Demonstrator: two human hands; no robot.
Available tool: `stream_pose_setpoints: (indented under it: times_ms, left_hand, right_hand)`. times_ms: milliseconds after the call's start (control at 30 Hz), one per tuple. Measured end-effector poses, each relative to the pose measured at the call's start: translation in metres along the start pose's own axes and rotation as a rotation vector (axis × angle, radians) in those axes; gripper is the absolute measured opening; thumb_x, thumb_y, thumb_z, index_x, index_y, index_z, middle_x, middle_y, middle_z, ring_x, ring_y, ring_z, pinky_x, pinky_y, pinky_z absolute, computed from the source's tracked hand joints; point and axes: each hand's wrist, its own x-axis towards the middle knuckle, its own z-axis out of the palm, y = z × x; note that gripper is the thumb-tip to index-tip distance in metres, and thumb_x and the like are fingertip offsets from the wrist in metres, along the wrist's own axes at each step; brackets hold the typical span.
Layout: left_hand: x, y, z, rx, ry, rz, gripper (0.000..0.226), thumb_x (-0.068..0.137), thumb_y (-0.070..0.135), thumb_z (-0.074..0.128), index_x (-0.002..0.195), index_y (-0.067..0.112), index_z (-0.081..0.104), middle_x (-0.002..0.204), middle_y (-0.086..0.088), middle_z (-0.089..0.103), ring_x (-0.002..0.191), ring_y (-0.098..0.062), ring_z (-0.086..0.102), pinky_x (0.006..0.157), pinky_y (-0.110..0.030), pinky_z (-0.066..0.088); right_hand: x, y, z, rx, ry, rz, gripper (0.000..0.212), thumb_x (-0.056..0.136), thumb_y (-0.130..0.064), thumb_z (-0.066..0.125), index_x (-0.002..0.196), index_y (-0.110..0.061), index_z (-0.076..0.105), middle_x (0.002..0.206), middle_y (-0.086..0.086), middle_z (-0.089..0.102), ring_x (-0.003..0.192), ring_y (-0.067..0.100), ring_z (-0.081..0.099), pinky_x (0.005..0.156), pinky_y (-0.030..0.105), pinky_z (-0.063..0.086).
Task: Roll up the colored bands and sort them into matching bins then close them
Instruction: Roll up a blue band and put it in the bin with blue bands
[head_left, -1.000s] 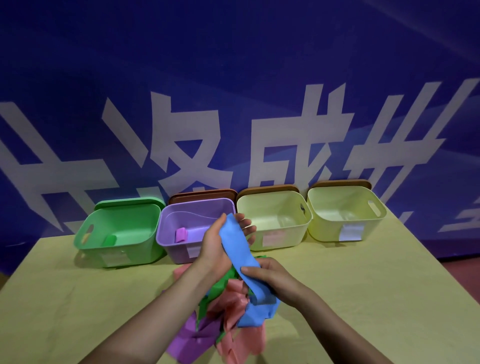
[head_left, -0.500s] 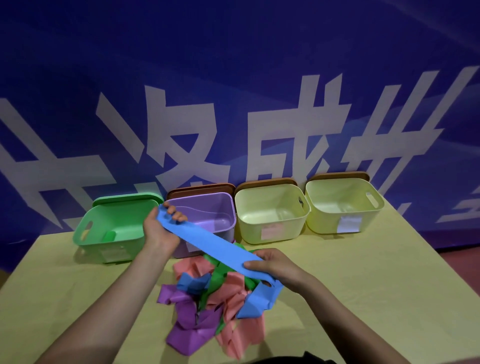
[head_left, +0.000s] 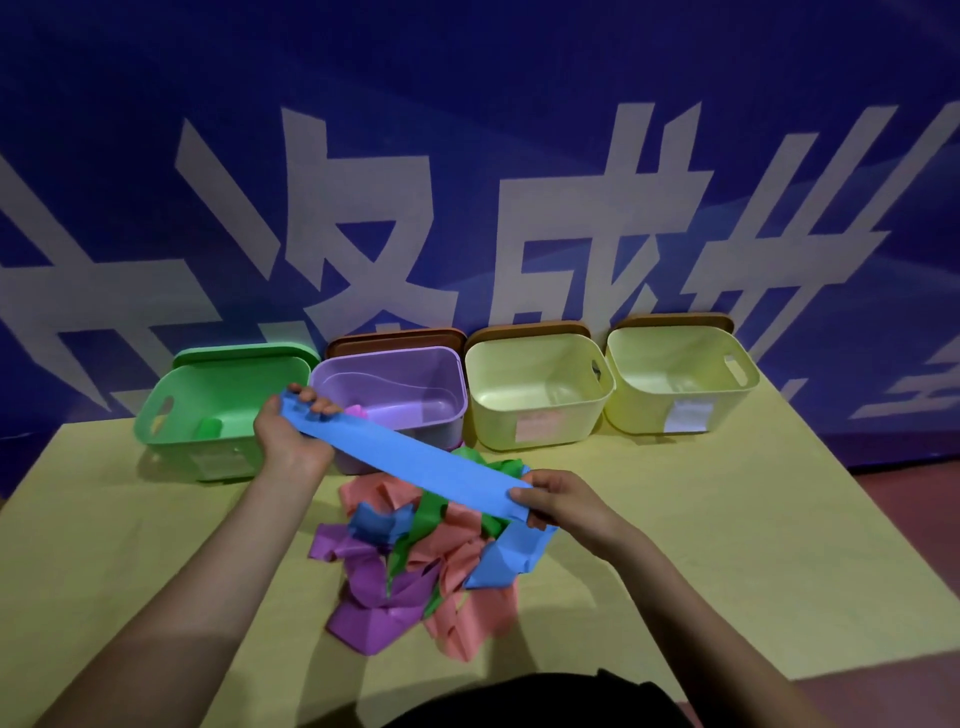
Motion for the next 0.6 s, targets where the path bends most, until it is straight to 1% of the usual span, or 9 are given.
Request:
stream_pose_setpoints:
  times_ms: [100,167,200,267,333,400,467,533,600]
  left_hand:
    - [-0.006,-0.008,0.006,0.025,-0.034,-0.042,0.033,0.1,0.025,0.023,0.075,0.018,0.044,0.048,0.007,0.046,0.036,-0.007,0.038,0.041,-0.014,0.035]
    - [-0.016,-0.014,0.014,0.071,-0.083,-0.098,0.031,0.099,0.027,0.026,0.076,0.018,0.044,0.048,0.008,0.044,0.035,-0.006,0.036,0.039,-0.016,0.033]
    - [-0.023,-0.018,0.018,0.108,-0.118,-0.14,0.029,0.098,0.027,0.028,0.076,0.018,0.044,0.048,0.008,0.042,0.034,-0.006,0.035,0.038,-0.016,0.032]
    - [-0.041,-0.025,0.026,0.201,-0.205,-0.246,0.025,0.095,0.028,0.033,0.075,0.018,0.046,0.048,0.007,0.04,0.034,-0.006,0.032,0.037,-0.016,0.029]
    - [-0.059,-0.034,0.034,0.337,-0.301,-0.362,0.032,0.099,0.03,0.029,0.077,0.016,0.047,0.046,0.005,0.04,0.032,-0.007,0.031,0.035,-0.016,0.026]
    - [-0.076,-0.039,0.04,0.523,-0.399,-0.443,0.037,0.101,0.032,0.025,0.08,0.012,0.048,0.046,0.003,0.041,0.031,-0.007,0.031,0.034,-0.017,0.026]
    - [-0.087,-0.042,0.042,0.717,-0.497,-0.463,0.038,0.101,0.033,0.027,0.083,0.009,0.05,0.048,0.0,0.043,0.033,-0.01,0.033,0.035,-0.018,0.028]
    - [-0.095,-0.039,0.041,0.86,-0.561,-0.435,0.037,0.101,0.034,0.033,0.085,0.008,0.054,0.052,-0.004,0.047,0.035,-0.013,0.036,0.037,-0.018,0.031]
    - [-0.1,-0.034,0.038,0.945,-0.603,-0.415,0.04,0.1,0.035,0.037,0.081,0.006,0.055,0.054,-0.008,0.049,0.038,-0.016,0.039,0.04,-0.022,0.034]
  right_hand:
    - [-0.007,0.008,0.0,-0.006,0.029,0.027,0.012,0.088,-0.015,0.065,0.087,-0.004,0.061,0.068,0.006,0.057,0.061,0.01,0.055,0.058,0.018,0.043]
    - [-0.011,0.013,0.0,-0.061,0.079,0.066,0.012,0.086,-0.017,0.061,0.093,-0.007,0.063,0.08,0.004,0.059,0.07,0.01,0.056,0.063,0.02,0.044]
    - [-0.013,0.016,0.001,-0.101,0.113,0.081,0.008,0.089,-0.013,0.059,0.095,-0.01,0.064,0.083,0.002,0.06,0.074,0.009,0.056,0.064,0.02,0.043]
    - [-0.015,0.017,0.009,-0.153,0.199,0.08,0.015,0.091,-0.006,0.056,0.098,-0.015,0.065,0.086,0.0,0.059,0.078,0.009,0.053,0.065,0.017,0.041]
    - [-0.013,0.01,0.023,-0.166,0.305,0.008,0.017,0.091,-0.004,0.058,0.102,-0.014,0.066,0.088,0.0,0.06,0.08,0.008,0.054,0.07,0.016,0.042]
    - [-0.01,-0.005,0.043,-0.147,0.423,-0.13,0.017,0.091,-0.004,0.059,0.103,-0.011,0.067,0.091,-0.003,0.063,0.081,-0.001,0.056,0.076,0.019,0.043]
    - [-0.008,-0.026,0.064,-0.095,0.516,-0.258,0.016,0.092,-0.006,0.058,0.104,-0.013,0.067,0.095,-0.005,0.065,0.083,-0.009,0.056,0.078,0.019,0.045]
    - [-0.007,-0.048,0.082,-0.063,0.563,-0.351,0.016,0.094,-0.01,0.058,0.106,-0.016,0.065,0.102,-0.002,0.065,0.089,-0.008,0.056,0.077,0.015,0.045]
    - [-0.009,-0.064,0.097,-0.099,0.575,-0.414,0.018,0.091,-0.019,0.059,0.108,-0.019,0.065,0.108,-0.001,0.063,0.094,-0.005,0.057,0.076,0.012,0.043]
